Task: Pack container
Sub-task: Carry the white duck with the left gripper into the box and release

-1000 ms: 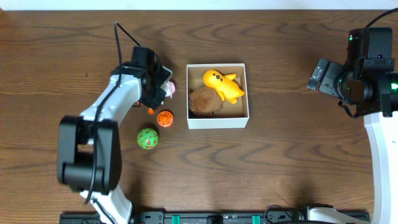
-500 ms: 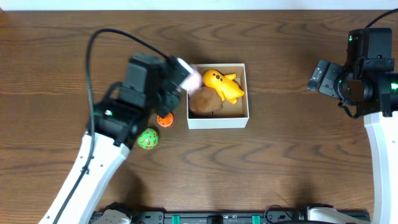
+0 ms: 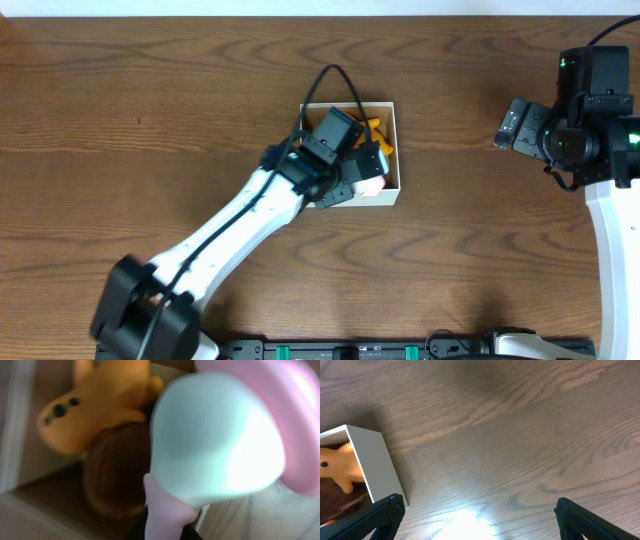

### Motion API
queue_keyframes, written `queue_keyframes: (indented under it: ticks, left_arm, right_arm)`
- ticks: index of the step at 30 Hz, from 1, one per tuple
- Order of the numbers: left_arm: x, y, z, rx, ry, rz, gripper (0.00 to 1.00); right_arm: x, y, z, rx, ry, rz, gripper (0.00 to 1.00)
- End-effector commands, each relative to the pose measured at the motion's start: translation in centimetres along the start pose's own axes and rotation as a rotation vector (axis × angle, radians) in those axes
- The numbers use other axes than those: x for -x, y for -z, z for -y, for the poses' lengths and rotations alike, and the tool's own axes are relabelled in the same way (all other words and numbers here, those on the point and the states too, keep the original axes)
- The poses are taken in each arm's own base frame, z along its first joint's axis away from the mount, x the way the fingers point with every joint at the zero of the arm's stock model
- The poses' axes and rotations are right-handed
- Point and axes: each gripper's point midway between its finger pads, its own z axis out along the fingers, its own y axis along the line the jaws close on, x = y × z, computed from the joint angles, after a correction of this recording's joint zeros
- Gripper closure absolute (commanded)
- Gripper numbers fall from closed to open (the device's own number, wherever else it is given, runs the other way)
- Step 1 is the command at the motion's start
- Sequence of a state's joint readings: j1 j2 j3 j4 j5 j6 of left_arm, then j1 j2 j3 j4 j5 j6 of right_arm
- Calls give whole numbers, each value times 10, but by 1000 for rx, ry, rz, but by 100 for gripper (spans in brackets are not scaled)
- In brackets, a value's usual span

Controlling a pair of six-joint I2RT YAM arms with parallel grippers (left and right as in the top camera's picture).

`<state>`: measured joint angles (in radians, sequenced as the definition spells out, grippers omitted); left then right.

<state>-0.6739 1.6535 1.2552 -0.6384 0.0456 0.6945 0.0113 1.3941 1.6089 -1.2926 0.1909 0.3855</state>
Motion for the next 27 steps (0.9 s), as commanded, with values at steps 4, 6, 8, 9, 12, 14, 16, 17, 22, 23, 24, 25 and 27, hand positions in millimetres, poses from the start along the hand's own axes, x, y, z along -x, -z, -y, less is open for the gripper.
queue_keyframes:
  ticks: [4,6,8,9,12,14,16,17,22,23,24,25,27]
  left_arm:
    - [10,-25,9,-20,-55,-1,94]
    - [15,-27,11,-17,-63,11,94]
    - [21,-26,10,-5,-69,31,94]
    - [23,-26,9,5,-69,39,94]
    - [30,-26,5,21,-50,66,94]
    - [32,-26,4,24,-40,72,94]
    - [31,-26,4,23,-40,71,92]
    - [31,-26,4,24,-40,70,88]
    - [32,-26,3,26,-27,74,58]
    - [32,-26,3,27,-20,75,54]
    - [33,-26,3,27,-12,76,51]
    - [33,-26,3,27,3,78,47]
    - [35,-26,2,30,41,84,44]
  right_arm:
    - [-3,-2,3,-10,6,-16,1]
    - [-3,-2,3,-10,6,-17,1]
    - [-3,-2,3,-10,6,-17,1]
    - [-3,-2,3,-10,6,-17,1]
    - [-4,-2,3,-11,7,-21,1]
    - [-5,-2,4,-13,8,-25,1]
    - [-6,-2,4,-14,8,-28,1]
    - [-6,-2,4,-14,9,-28,1]
    - [-7,-2,4,-15,9,-31,1]
    - [-7,-2,4,-15,10,-33,1]
    - [-8,-2,5,-16,10,-35,1]
    - [-8,-2,5,-17,11,-37,1]
    - [-8,-2,5,-18,11,-38,1]
